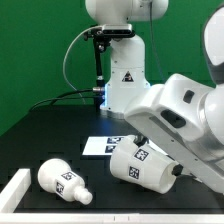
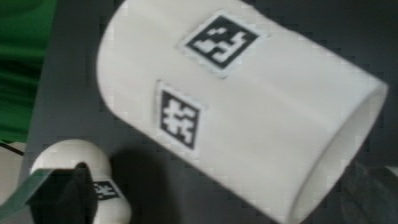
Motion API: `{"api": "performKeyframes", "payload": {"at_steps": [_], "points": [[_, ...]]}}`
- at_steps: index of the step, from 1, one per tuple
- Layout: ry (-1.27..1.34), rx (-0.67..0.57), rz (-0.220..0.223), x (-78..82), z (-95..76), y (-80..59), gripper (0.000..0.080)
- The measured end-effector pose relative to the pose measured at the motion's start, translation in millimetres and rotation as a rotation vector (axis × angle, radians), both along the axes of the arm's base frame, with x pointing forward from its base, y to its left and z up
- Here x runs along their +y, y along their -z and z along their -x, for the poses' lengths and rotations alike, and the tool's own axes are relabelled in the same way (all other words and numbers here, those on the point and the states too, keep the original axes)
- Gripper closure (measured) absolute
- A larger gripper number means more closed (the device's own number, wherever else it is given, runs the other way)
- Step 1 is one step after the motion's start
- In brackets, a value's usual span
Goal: Assemble lamp
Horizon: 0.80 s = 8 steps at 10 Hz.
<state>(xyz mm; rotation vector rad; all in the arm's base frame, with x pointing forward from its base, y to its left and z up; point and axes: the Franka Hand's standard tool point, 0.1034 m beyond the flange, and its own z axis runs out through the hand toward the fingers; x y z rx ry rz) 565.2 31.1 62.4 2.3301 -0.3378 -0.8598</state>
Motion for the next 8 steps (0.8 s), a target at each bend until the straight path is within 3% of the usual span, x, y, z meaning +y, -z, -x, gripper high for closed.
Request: {"api": "performKeyframes", "payload": {"at_steps": [3,8], "points": [[-0.025,-0.011,-0.016,4.3,4.7,13.7,0.01],[-0.031,-0.001,-0.02,5.1,9.5,10.3,0.01]]}}
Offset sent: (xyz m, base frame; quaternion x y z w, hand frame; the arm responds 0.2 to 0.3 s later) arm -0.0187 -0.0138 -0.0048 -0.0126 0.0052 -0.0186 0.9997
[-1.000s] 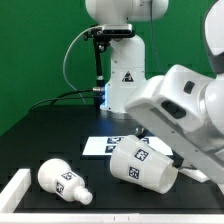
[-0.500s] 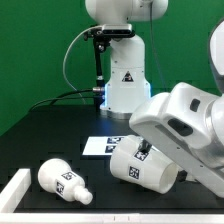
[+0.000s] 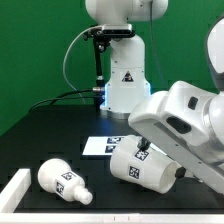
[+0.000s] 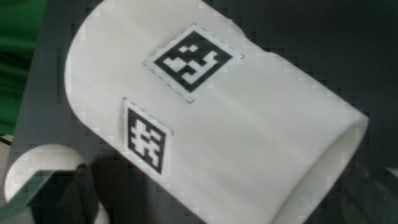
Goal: Assemble lamp
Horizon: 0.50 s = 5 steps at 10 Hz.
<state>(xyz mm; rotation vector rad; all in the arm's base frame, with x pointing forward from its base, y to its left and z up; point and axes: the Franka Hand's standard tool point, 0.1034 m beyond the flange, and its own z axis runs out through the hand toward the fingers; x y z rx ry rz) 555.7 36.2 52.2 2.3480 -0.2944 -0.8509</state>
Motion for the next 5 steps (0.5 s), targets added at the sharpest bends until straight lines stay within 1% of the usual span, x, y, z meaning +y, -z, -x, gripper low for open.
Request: {"api": "performKeyframes", "payload": {"at_steps": [1,2,3,4,5], "points": [[0.0,0.0,0.0,0.1,0.0,0.0,0.0188],[0.0,0.0,0.0,0.2,0.0,0.1,0.0324],[-0.001,0.0,0.0,0.3,0.1,0.2,0.0324],[-0.001,0.0,0.0,0.4,0.1,0.3,0.0506],[-0.001,0.0,0.0,0.4,0.1,0.3,0.0642]]}}
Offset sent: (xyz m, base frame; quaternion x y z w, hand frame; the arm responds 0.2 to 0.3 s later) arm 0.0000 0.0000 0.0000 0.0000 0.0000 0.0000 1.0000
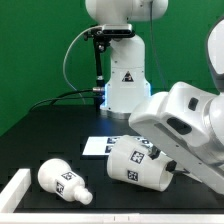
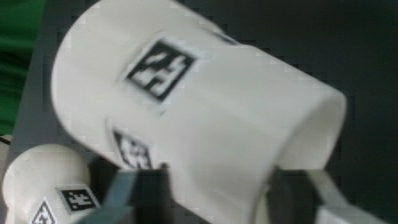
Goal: Assemble lamp
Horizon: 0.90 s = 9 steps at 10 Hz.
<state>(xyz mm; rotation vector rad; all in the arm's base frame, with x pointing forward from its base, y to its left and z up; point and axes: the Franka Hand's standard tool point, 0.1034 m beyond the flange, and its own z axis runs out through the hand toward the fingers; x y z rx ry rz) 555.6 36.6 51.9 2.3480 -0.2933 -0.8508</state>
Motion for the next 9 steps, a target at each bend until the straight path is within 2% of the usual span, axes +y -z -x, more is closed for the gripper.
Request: {"api": "performKeyframes", "payload": {"at_steps": [1,2,5,8,9], "points": [[0.0,0.0,0.0,0.0,0.0,0.0,0.0642],[0.0,0.0,0.0,0.1,0.0,0.0,0.0765],[0.002,0.0,-0.002,0.2,0.1,0.0,0.0797],[0.002,0.0,-0.002,0.6,0.1,0.1,0.0798],[0.002,0.0,-0.002,0.7,0.1,0.1,0.0678]]}}
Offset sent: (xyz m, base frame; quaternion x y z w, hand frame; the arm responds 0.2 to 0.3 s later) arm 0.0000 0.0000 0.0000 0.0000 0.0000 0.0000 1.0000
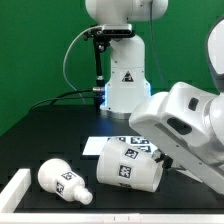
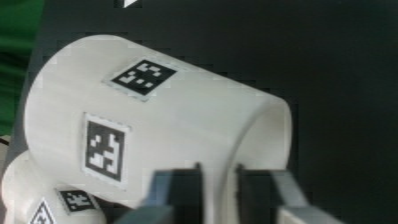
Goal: Assemble lamp
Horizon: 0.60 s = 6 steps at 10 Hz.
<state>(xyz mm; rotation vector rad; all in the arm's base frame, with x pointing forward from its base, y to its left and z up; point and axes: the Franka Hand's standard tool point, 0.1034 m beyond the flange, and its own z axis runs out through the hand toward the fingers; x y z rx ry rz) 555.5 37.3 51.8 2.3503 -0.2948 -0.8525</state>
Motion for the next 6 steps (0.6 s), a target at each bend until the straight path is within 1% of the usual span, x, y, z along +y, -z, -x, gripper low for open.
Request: {"api": "performKeyframes", "payload": {"at_steps": [1,2,4,5,6], "points": [[-0.002,0.001,0.0,-0.2,0.0,0.0,0.0514],[-0.035,0.025,-0.009,-2.5,0.7,-0.3,0.0514],[-0.071,0.046,-0.033,-6.8,0.6,-3.0,0.024],[-0.076,0.045,-0.042,-12.5,-0.1,-2.1,0.013],[-0.075,0.038,-0.041,-17.2,-1.2,0.3,0.013]]}}
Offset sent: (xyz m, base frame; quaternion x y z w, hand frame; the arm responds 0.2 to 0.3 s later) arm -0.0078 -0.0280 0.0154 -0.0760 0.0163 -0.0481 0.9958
